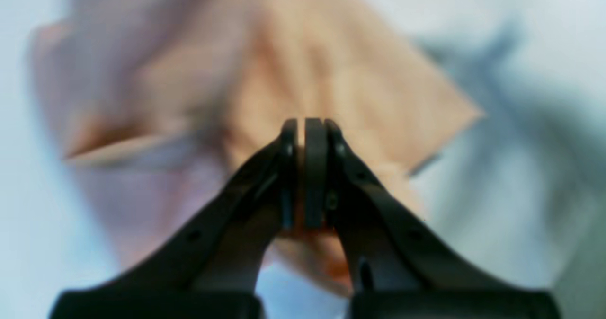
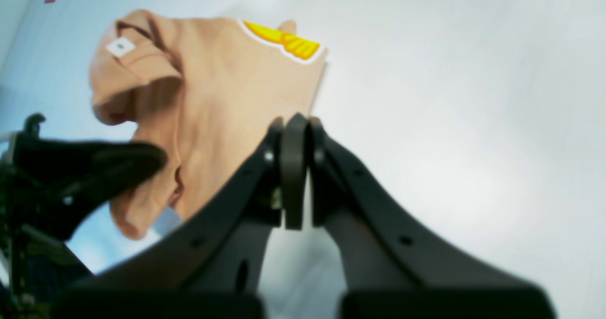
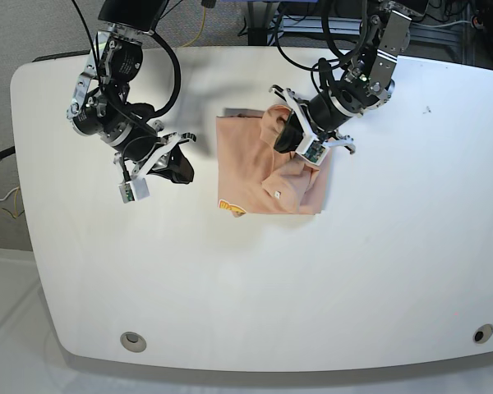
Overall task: Fold the T-shirt properly
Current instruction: 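Release the right gripper and tuck the bundle edge with the left gripper, then lower both grippers onto the bundle edges and pinch the fabric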
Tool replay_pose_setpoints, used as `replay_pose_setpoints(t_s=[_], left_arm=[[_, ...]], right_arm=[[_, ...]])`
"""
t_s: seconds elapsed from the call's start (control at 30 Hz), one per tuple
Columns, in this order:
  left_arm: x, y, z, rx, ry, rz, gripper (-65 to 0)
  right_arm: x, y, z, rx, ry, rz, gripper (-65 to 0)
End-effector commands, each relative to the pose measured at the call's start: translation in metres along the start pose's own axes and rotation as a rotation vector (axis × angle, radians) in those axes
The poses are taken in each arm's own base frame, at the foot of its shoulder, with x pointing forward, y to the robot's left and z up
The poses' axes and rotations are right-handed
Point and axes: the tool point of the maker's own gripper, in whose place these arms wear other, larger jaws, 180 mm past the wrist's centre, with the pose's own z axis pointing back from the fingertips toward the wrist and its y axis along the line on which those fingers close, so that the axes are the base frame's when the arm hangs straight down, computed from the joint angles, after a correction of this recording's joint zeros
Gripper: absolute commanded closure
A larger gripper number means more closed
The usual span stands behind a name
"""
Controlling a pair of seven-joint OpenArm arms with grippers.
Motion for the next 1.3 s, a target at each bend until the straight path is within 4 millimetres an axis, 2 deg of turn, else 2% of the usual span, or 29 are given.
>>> replay_pose_setpoints(t_s=[0.0,0.27,0.87,1.13,1.27], left_arm=[[0.015,0.007,0.004,0.013,-0.053,-0.006,-0.5],[0.011,0.021,0.01,0.038,-0.034,-0.029,-0.5],[0.011,0.07,0.029,0.157,-0.03,-0.035,-0.4],[0.014,0.104,0.045,0.251,-0.044,-0.014,-0.4],[0.009,0.107,0.044,0.257,-0.035,0.002,-0.4]], right_arm=[[0.016,0.005,0.002,0.021,-0.055,0.014,0.0],[0.017,0.006,0.001,0.023,-0.059,0.014,0.0],[0.016,0.006,0.001,0.024,-0.057,0.014,0.0],[0.015,0.006,0.001,0.023,-0.054,0.013,0.0],[0.015,0.006,0.001,0.023,-0.054,0.013,0.0]])
